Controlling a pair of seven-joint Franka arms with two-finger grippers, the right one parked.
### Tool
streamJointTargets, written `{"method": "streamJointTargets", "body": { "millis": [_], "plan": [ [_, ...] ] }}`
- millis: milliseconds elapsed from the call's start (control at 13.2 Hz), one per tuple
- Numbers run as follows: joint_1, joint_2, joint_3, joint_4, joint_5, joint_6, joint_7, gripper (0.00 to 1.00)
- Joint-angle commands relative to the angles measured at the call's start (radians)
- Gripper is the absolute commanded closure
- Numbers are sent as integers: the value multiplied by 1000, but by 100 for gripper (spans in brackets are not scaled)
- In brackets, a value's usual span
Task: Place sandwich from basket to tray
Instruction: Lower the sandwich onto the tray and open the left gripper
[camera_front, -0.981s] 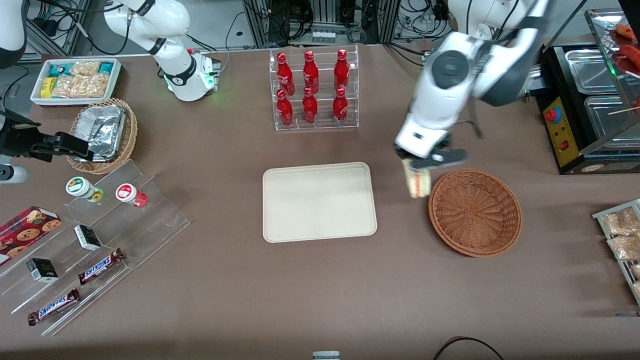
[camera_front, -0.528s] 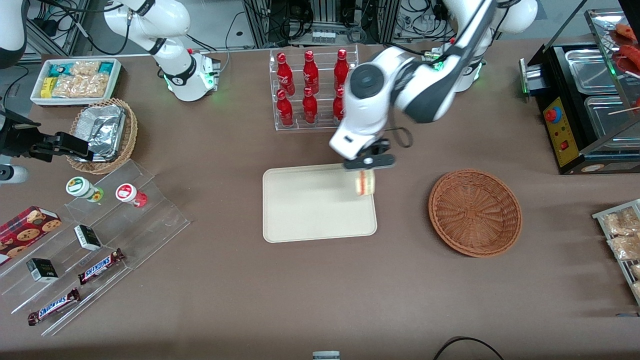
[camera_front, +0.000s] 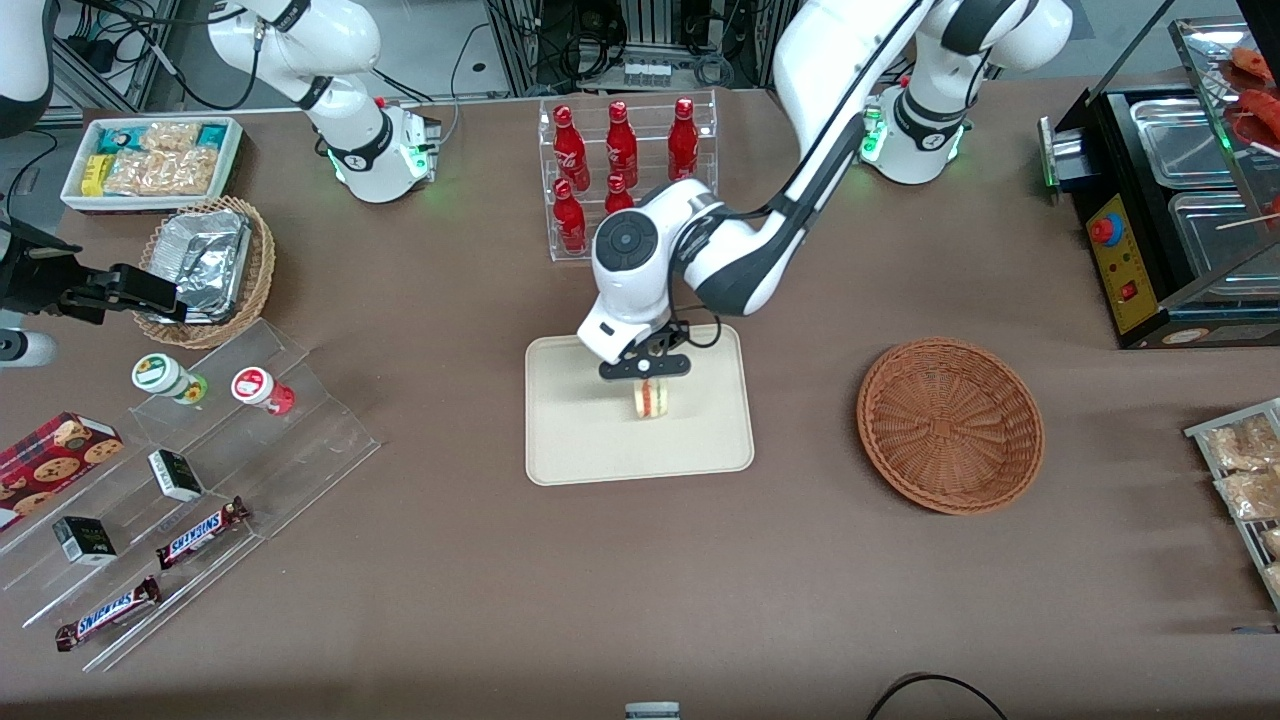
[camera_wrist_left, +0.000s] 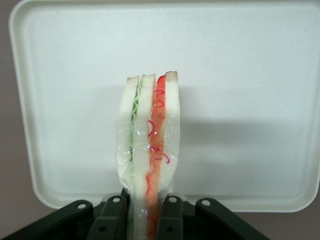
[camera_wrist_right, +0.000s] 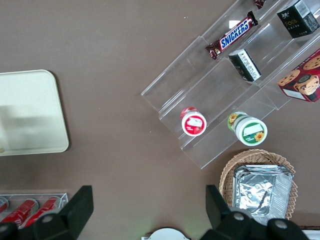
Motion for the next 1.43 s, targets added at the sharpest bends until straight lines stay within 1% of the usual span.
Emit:
{"method": "streamJointTargets", "body": {
  "millis": [0, 528, 604, 679, 755, 906, 1057, 1132, 1358],
  "plan": [
    [-23, 51, 14, 48, 9, 36, -13, 100],
    [-31, 99, 14, 62, 11, 50, -2, 100],
    [-31, 99, 16, 62, 9, 50, -2, 73],
    [-31, 97, 16, 63, 11, 48, -6, 21],
    [-31, 91, 19, 71, 14, 41, -15, 1],
    [-28, 59, 22, 75, 14, 3, -17, 1],
    [-20, 6, 23, 94, 11, -78, -19, 1],
    [-14, -45, 25, 95, 8, -129, -22, 1],
    [72, -201, 23, 88, -2, -276, -5, 1]
  ]
}}
